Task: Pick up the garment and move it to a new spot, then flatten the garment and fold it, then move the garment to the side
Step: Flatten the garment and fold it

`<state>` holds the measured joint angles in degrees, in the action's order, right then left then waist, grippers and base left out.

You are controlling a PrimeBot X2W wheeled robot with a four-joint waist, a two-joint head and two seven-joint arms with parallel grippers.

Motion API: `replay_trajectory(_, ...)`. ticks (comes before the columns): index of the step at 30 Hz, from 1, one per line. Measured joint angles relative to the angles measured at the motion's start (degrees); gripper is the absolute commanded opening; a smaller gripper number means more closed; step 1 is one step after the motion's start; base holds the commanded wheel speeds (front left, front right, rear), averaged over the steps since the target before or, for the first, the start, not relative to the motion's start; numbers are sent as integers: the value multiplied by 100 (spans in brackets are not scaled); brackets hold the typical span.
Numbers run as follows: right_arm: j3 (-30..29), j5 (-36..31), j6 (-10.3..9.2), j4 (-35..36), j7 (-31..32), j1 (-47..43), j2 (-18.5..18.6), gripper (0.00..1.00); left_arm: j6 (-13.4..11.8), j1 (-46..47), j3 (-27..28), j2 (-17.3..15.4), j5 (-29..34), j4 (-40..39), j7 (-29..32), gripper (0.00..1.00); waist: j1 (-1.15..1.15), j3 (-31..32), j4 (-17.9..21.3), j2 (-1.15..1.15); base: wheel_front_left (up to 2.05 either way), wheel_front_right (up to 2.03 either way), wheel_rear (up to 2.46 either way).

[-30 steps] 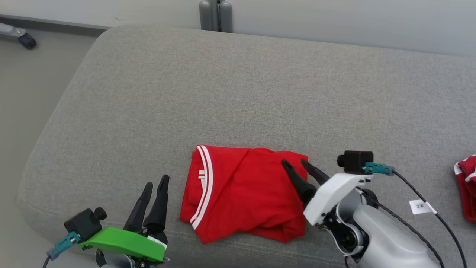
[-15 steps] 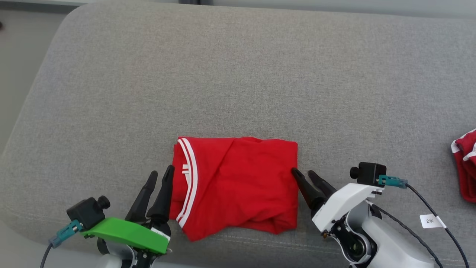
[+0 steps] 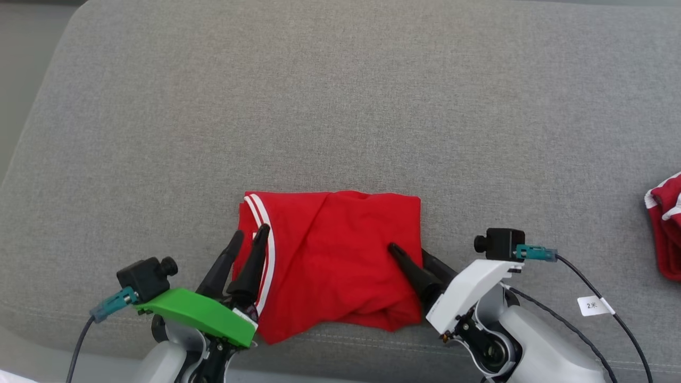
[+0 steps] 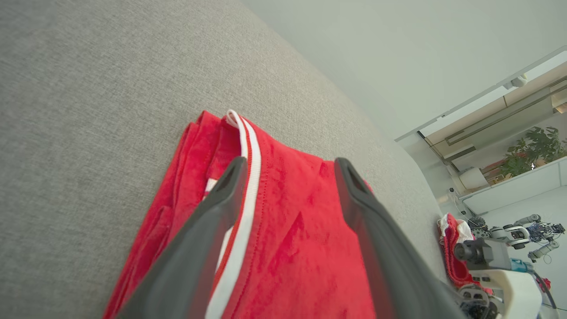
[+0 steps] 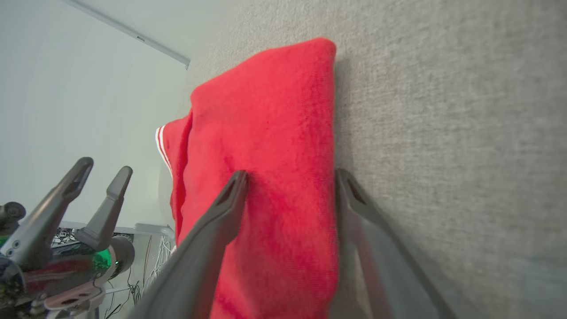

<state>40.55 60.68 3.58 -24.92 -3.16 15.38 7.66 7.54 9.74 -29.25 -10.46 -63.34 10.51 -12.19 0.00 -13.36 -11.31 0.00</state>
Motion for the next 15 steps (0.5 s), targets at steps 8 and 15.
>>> replay_trajectory(8, 257, 0, 92, -37, 269, 183, -88, 100, 0, 341, -204, -23, -90, 296, 265, 100, 0, -76, 113, 0, 0, 0, 0)
replay_trajectory(15, 313, -4, 142, -125, 280, 281, -165, 100, 0, 469, -205, -102, -90, 655, 313, 100, 0, -101, 275, 0, 0, 0, 0)
